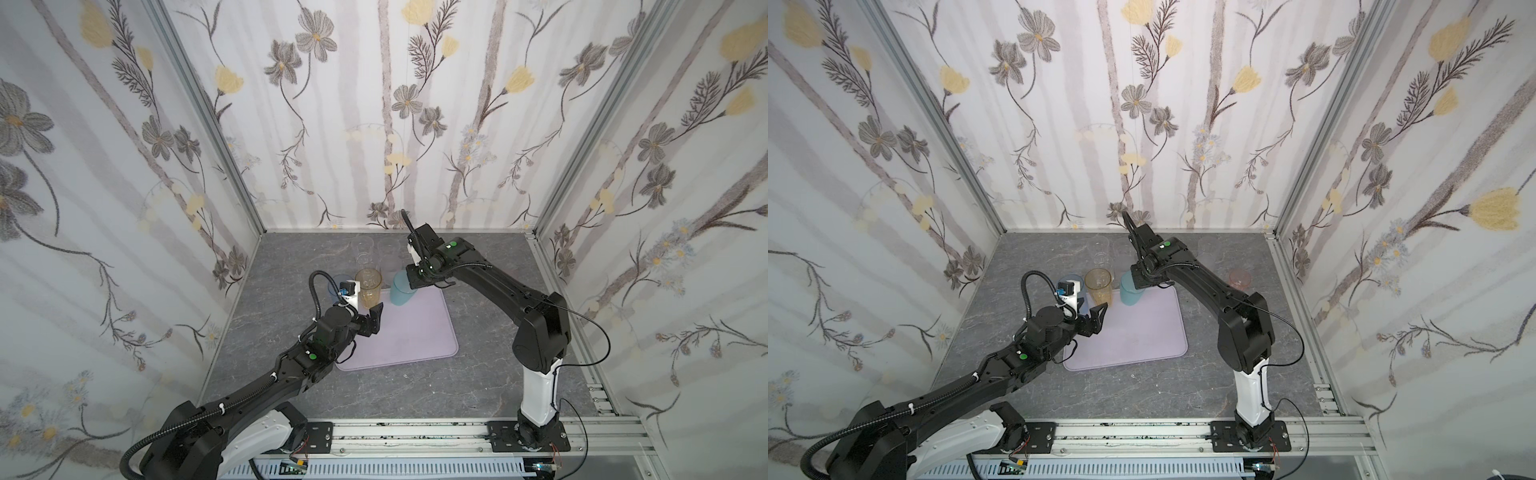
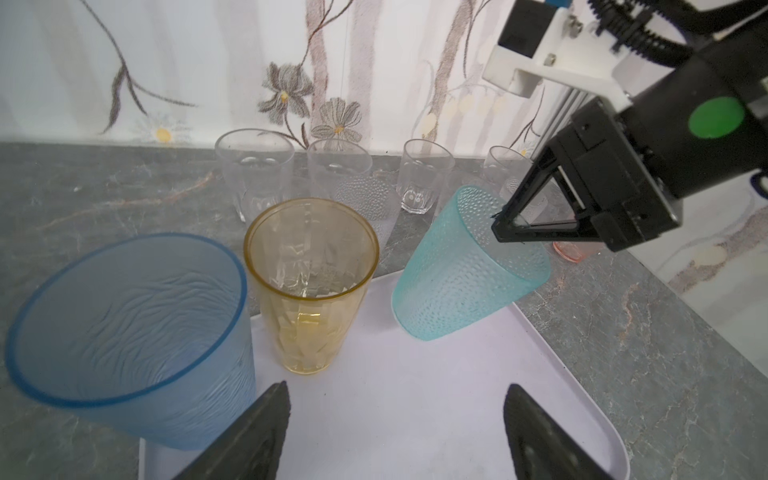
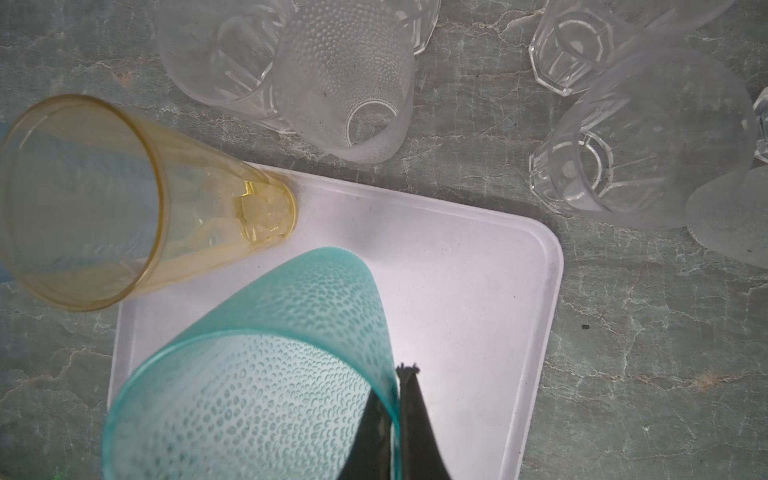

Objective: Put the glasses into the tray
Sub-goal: 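Carry the teal glass over the tray with the right gripper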

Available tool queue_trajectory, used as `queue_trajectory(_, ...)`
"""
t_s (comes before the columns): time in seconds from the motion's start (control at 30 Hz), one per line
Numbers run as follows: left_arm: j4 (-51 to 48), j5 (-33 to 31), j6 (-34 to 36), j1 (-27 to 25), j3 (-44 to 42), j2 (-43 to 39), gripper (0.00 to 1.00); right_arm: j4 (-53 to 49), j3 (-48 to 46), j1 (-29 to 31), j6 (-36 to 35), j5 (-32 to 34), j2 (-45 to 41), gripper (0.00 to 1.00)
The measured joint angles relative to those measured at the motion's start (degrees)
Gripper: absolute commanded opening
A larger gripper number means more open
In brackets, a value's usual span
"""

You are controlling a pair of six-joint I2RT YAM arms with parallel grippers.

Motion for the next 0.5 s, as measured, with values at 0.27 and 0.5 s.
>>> queue_trajectory(0.27,-4.7,4.9,-9.7,0.6,1.5,2.1,0.76,0.0,5.3,0.3,-0.8,1.4,6.0,0.00)
queue_trajectory(0.5,-6.1,7.4,-15.6,2.7,2.6,4.0,0.68,-0.7,9.8,0.9,-1.4,2.3,10.3,0.00)
